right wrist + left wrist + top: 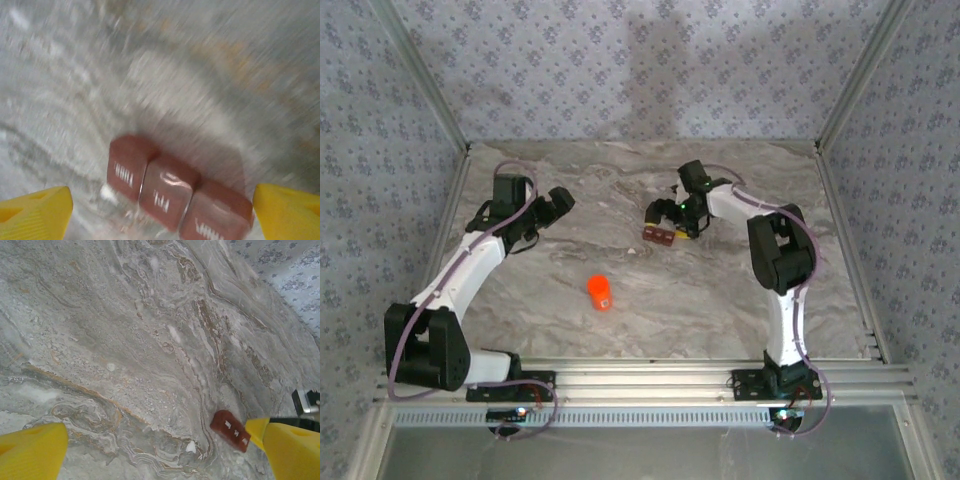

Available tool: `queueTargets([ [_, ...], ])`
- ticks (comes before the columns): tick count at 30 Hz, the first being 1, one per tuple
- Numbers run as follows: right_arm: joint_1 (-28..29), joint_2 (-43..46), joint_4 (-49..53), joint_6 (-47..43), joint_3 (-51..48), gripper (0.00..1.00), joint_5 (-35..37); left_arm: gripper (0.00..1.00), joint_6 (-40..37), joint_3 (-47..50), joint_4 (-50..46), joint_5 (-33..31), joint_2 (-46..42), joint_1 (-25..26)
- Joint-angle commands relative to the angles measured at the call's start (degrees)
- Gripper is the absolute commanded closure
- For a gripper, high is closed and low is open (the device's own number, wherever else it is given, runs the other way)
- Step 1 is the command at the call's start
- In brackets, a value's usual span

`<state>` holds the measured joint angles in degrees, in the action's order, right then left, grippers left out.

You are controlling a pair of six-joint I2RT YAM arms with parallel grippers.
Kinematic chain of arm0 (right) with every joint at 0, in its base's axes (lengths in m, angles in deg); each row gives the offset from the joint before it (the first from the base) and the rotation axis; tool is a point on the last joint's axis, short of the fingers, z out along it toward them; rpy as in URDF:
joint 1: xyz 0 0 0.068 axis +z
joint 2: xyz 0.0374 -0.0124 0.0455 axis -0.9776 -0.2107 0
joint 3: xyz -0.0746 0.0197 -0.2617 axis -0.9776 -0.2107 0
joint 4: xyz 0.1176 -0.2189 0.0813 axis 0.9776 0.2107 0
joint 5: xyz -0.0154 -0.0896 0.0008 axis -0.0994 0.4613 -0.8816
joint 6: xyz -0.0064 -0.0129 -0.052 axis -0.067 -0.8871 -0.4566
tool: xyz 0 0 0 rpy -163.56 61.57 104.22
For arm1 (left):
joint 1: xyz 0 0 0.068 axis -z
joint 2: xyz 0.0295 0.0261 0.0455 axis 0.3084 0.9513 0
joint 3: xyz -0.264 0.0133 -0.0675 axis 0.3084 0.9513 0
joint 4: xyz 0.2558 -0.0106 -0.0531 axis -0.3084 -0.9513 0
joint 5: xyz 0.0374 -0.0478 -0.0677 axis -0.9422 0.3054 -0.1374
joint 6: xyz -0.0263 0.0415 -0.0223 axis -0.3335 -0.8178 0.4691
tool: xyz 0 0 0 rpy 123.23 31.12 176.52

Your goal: Sort the pills into containers

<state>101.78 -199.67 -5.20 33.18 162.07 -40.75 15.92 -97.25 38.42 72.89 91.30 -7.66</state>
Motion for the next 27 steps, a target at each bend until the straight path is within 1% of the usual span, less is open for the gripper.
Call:
queueTargets([
  [1,4.1,6.5,-2.2,1.3,-4.1,0.05,-3.3,0.01,0.5,-1.0,1.4,0.1,1.1,0.3],
  [2,5.1,8.2,-1.3,1.1,-5.5,0.06,-2.6,0.00,0.6,-1.0,1.5,0.2,1.3,0.3],
  [4,6.5,11.5,0.5,0.2,-7.7,0.06,1.0,0.00,0.8,-1.1,1.7,0.6,1.8,0.3],
  [7,6.6,15.1,4.3,-1.9,-8.6,0.06,11.1,0.00,1.2,-1.4,2.4,1.4,2.4,0.3],
  [10,6.8,12.5,10.8,-11.4,-3.6,0.07,21.8,0.00,1.5,-2.0,3.0,2.2,3.2,0.3],
  [11,6.9,10.9,12.3,-13.6,-1.8,0.07,23.3,0.00,1.6,-2.4,3.0,2.4,3.6,0.3],
  [12,7.1,9.4,13.2,-15.9,-0.2,0.08,24.1,0.00,1.7,-2.8,3.0,2.4,4.0,0.3],
  [14,7.7,5.3,15.9,-20.0,3.9,0.12,25.2,0.00,1.6,-3.9,2.9,2.9,5.2,0.3],
  [17,8.7,1.0,17.7,-22.8,8.1,0.17,24.4,0.00,2.1,-5.5,3.3,3.8,6.9,0.3],
  [20,9.7,-1.3,17.7,-23.5,9.8,0.19,23.5,0.00,2.6,-6.6,3.8,4.6,8.5,0.4],
  [27,11.7,-3.7,16.9,-23.9,10.5,0.19,22.5,0.00,2.9,-8.1,3.9,5.2,11.4,0.9],
])
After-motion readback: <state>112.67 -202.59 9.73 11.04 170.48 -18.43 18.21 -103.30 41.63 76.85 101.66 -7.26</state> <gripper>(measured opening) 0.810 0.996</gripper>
